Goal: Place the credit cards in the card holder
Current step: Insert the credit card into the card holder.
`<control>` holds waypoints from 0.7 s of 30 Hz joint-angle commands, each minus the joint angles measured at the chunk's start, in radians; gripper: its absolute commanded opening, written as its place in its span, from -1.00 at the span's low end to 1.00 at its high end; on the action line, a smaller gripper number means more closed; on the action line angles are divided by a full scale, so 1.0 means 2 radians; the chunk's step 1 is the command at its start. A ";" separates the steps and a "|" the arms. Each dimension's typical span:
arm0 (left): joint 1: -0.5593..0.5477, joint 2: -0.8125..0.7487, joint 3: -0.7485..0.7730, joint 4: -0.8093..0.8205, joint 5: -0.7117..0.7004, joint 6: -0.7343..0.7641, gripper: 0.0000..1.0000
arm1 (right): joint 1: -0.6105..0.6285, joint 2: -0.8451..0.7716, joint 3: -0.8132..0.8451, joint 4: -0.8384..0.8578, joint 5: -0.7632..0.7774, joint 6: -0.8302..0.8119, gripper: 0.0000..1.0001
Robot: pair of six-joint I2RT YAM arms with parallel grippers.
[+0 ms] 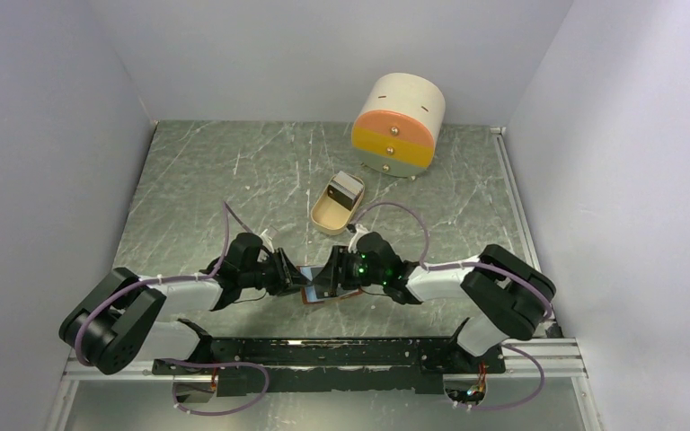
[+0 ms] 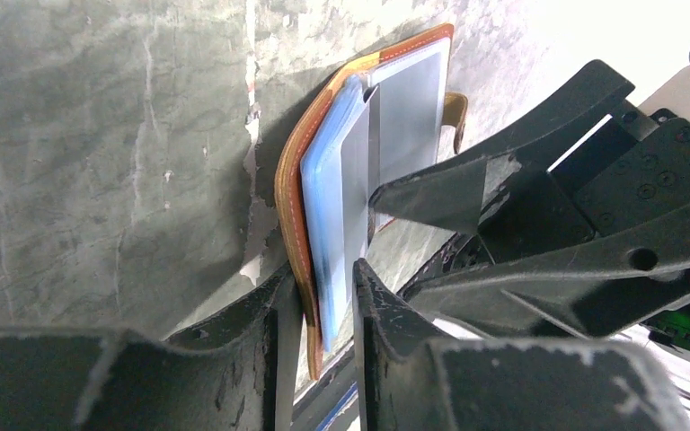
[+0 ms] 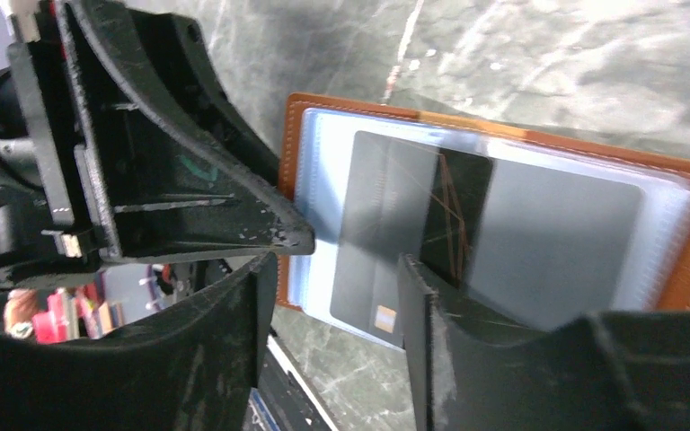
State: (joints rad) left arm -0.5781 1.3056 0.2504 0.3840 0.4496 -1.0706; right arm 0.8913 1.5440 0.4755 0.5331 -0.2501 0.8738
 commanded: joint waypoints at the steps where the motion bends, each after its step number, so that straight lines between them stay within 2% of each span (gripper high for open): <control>1: -0.004 -0.001 0.011 0.007 0.002 0.000 -0.45 | -0.004 -0.035 0.017 -0.083 0.068 -0.013 0.19; 4: -0.005 -0.004 0.011 0.003 0.000 0.003 -0.59 | -0.004 -0.046 0.017 -0.095 0.084 -0.009 0.23; 10: -0.005 -0.004 0.006 0.009 0.000 0.002 -0.71 | -0.005 -0.019 0.026 -0.098 0.091 -0.013 0.26; 21: -0.007 0.006 0.002 0.041 0.016 0.001 -0.50 | 0.005 0.021 0.014 -0.006 0.019 0.020 0.23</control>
State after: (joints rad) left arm -0.5842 1.3087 0.2516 0.3927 0.4515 -1.0733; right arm 0.8890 1.5562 0.5144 0.4404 -0.1474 0.8803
